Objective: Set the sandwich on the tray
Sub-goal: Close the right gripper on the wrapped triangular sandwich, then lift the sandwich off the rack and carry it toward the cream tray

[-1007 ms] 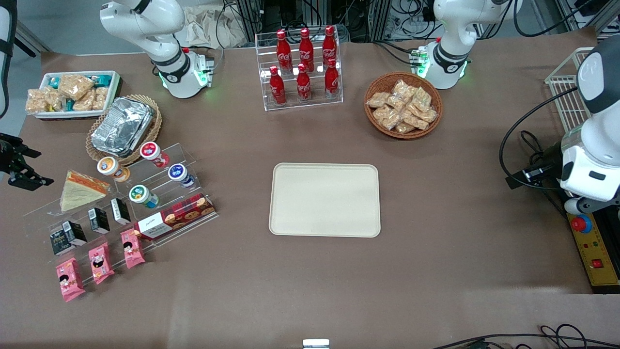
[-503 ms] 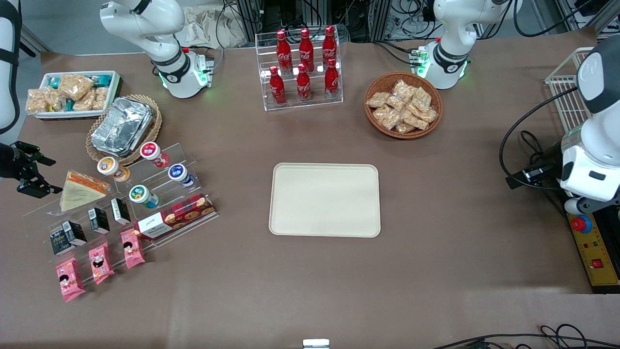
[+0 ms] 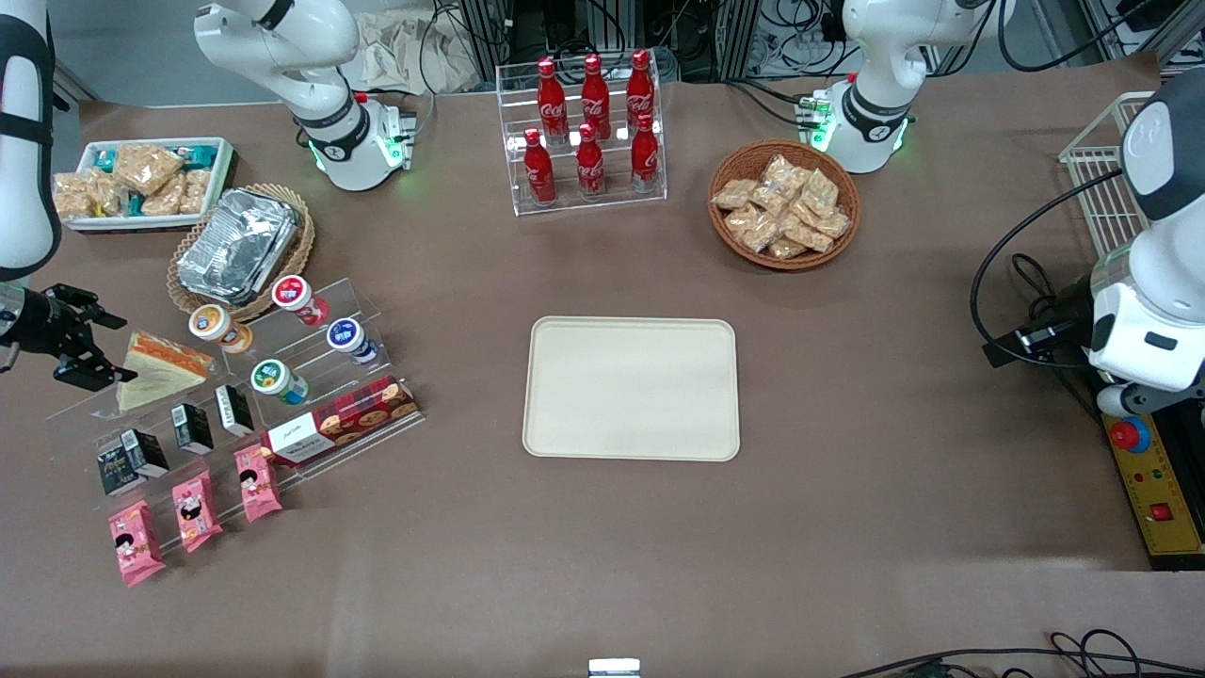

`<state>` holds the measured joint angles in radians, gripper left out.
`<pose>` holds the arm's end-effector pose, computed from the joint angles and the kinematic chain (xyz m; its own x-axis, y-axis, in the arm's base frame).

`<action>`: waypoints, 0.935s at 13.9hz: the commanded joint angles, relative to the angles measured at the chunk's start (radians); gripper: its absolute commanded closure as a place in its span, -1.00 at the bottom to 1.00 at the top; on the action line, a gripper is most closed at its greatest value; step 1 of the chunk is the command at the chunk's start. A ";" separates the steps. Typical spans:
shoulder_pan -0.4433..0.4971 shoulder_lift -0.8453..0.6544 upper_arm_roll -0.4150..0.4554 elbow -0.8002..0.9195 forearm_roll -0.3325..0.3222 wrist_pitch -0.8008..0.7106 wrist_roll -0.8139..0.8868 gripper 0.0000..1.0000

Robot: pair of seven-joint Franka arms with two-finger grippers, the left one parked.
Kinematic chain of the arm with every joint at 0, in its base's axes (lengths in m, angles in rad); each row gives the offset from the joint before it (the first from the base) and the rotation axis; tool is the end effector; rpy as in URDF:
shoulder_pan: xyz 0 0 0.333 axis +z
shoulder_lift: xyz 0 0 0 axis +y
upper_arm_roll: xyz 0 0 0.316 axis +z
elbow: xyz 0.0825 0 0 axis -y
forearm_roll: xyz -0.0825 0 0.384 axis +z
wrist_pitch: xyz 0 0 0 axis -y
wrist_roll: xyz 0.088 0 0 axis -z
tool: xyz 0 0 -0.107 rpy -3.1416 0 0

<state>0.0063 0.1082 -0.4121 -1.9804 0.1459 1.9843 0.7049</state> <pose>0.5260 -0.2112 0.4095 0.3819 -0.9153 -0.1278 -0.9230 -0.3849 -0.0016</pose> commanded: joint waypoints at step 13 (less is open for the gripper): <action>0.003 0.028 0.004 -0.069 0.063 0.145 -0.022 -0.13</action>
<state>0.0082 0.1336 -0.4070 -2.0530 0.1817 2.1108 0.7038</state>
